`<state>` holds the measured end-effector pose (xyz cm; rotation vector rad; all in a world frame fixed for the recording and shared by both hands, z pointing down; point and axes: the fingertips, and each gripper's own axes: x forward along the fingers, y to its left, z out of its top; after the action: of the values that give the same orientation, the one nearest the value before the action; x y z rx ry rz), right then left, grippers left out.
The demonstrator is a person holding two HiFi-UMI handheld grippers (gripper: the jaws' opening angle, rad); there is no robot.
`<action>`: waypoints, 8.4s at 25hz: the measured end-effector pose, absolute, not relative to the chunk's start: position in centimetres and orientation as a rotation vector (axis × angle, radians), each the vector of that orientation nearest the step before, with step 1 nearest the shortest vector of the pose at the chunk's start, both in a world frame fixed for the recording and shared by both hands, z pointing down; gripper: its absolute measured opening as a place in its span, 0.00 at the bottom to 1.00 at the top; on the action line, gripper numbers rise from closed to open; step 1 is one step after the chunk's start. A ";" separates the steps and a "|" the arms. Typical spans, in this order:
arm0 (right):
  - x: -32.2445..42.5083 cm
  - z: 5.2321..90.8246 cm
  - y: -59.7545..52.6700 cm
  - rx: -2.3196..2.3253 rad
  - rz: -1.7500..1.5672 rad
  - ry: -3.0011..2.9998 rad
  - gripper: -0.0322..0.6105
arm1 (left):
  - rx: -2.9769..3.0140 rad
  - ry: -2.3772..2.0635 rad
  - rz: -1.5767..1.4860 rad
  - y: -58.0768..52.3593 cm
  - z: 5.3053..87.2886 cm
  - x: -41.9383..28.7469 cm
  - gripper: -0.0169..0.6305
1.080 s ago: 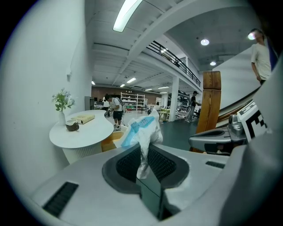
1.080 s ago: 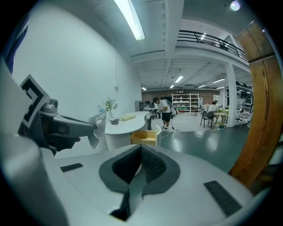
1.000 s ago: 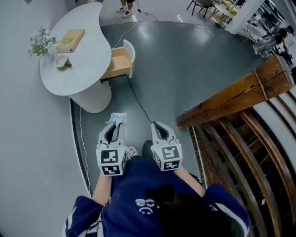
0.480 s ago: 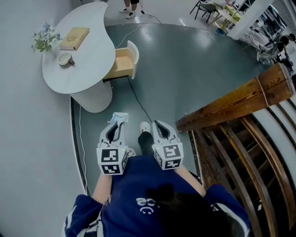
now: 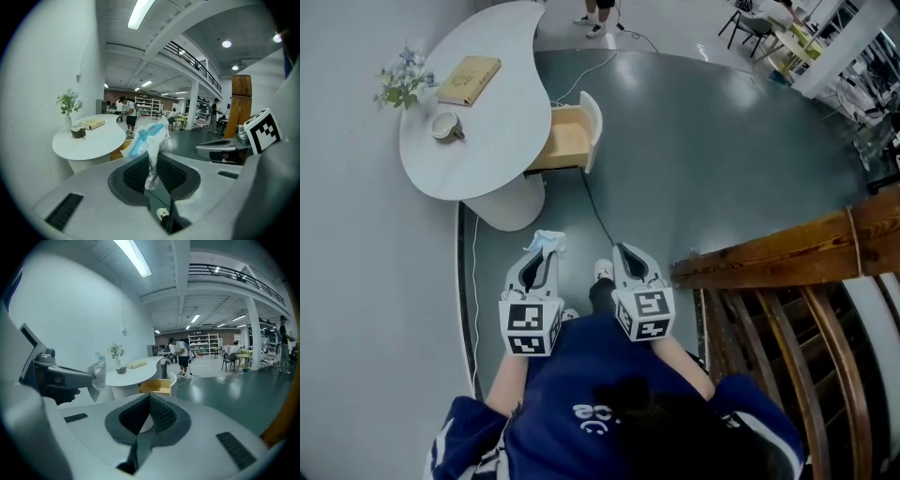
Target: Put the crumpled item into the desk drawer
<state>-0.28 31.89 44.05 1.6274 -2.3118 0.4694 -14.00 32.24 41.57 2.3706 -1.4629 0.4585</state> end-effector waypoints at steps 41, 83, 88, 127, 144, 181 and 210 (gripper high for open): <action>12.9 47.7 5.9 1.562 0.585 -2.292 0.06 | 2.097 -1.582 0.669 7.4 46.2 -5.0 0.11; 7.0 47.2 -15.2 1.590 0.548 -2.131 0.06 | 2.008 -1.358 0.634 -14.7 50.0 -9.3 0.11; 7.4 48.1 -16.7 1.520 0.569 -2.153 0.06 | 1.929 -1.364 0.647 -15.7 51.6 -8.4 0.11; 13.6 51.5 -14.2 1.509 0.655 -1.988 0.06 | 1.595 -1.217 0.993 -18.3 70.7 -5.8 0.11; 13.2 52.7 -12.9 1.417 0.597 -1.928 0.06 | 1.534 -1.161 1.081 -17.8 75.9 -6.4 0.11; 12.6 55.6 -8.9 1.424 0.746 -1.826 0.06 | 1.624 -1.100 1.061 -18.9 79.6 -5.8 0.20; 12.1 52.8 -12.7 1.504 0.744 -2.027 0.06 | 1.934 -1.116 0.978 -20.4 66.8 -1.7 0.27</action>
<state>12.14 -12.67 52.77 1.5042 -2.0271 0.7440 -1.75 -20.43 66.81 1.9341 -1.1159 0.9779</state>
